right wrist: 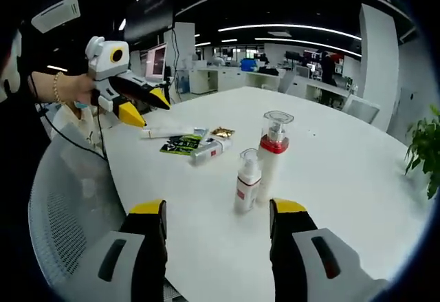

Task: Arrange the skincare products in the storage area until every visible bottle or jar stands upright without overlapping.

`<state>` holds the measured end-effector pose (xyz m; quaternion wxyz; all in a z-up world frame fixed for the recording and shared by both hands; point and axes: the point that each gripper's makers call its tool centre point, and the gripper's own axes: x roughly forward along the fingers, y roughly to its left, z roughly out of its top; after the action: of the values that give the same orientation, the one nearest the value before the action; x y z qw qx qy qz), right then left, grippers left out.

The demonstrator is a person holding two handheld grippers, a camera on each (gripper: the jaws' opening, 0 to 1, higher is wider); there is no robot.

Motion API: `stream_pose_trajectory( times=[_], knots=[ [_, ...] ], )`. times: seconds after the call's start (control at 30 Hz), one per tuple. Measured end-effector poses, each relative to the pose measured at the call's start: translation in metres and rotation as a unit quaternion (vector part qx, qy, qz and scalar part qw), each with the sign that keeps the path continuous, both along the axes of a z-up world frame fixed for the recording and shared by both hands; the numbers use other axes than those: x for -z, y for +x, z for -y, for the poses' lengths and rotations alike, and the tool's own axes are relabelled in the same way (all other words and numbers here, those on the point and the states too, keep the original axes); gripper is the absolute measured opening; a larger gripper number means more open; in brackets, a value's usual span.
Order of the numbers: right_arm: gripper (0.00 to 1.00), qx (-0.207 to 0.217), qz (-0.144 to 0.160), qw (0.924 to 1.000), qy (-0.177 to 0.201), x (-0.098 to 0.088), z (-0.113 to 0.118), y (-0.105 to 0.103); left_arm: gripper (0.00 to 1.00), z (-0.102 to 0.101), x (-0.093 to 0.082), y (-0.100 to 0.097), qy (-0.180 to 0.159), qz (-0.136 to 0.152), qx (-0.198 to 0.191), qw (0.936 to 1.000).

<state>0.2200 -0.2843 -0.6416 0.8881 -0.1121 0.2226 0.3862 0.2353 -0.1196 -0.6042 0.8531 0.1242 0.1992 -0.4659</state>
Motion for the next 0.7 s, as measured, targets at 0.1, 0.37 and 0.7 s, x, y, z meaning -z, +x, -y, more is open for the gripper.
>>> stream_pose_trajectory(
  times=[0.1,0.37,0.7],
  knots=[
    [0.65,-0.001,0.001,1.0000,0.002,-0.002,-0.002,-0.001,0.34,-0.008,0.001,-0.001,-0.003,-0.001,-0.011,0.9999],
    [0.74,0.005,0.005,0.9999,0.007,-0.010,-0.013,-0.009,0.46,-0.041,0.001,-0.010,-0.018,-0.019,-0.072,0.9970],
    [0.87,0.022,-0.003,0.9991,0.037,-0.014,-0.024,-0.017,0.65,-0.093,0.009,-0.026,-0.044,-0.059,-0.167,0.9833]
  ],
)
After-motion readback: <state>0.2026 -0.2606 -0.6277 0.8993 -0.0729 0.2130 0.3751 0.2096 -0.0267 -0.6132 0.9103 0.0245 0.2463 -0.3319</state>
